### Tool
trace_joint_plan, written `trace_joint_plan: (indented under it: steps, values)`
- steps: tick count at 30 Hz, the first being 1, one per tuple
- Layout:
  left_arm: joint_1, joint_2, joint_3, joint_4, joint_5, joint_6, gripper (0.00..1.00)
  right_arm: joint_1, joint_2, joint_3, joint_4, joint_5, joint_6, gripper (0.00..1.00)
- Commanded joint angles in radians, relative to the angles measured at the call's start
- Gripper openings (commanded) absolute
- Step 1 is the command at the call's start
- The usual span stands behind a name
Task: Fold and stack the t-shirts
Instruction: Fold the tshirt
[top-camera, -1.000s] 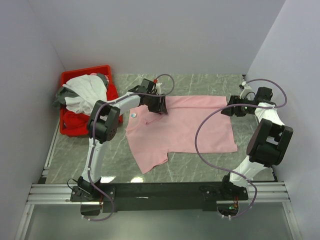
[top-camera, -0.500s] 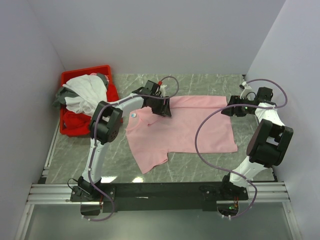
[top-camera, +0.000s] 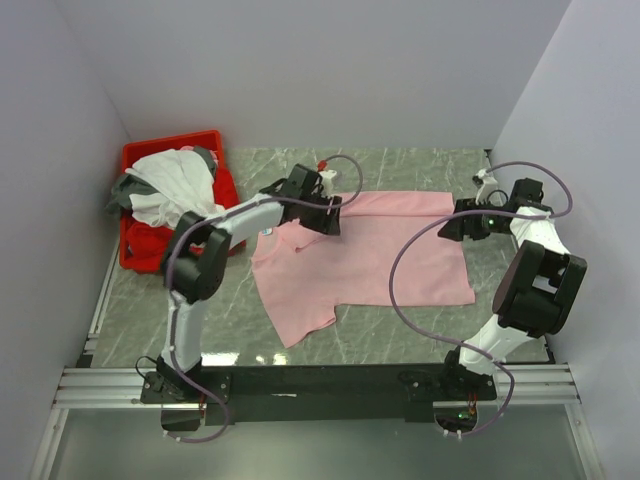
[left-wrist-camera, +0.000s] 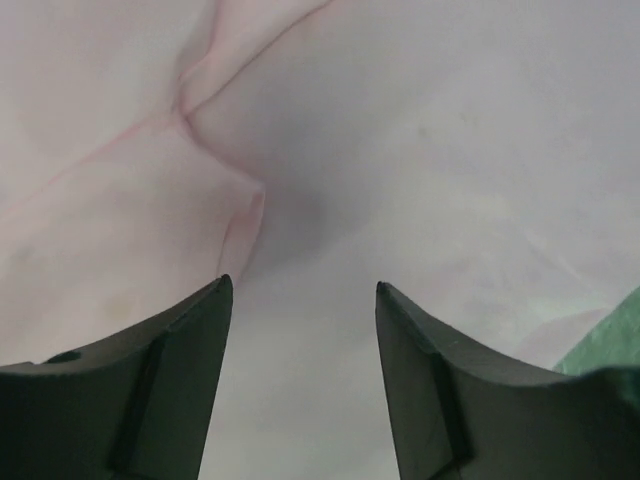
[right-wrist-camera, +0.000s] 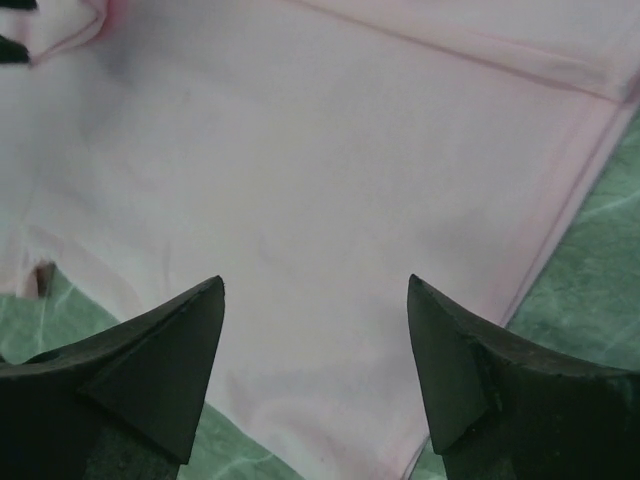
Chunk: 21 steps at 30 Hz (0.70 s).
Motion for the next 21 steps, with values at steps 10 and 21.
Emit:
trace_joint_plan:
  steps: [10,21]
  values:
    - [-0.004,-0.849,-0.657,0.188,-0.281,-0.309,0.87,0.012,-0.276,-0.196,-0.612,-0.063,-1.253,0.87]
    - [-0.211,-1.150,-1.136,0.041,-0.140,-0.888,0.68,0.456,-0.686,-0.554,-0.143,0.095,-0.949,0.85]
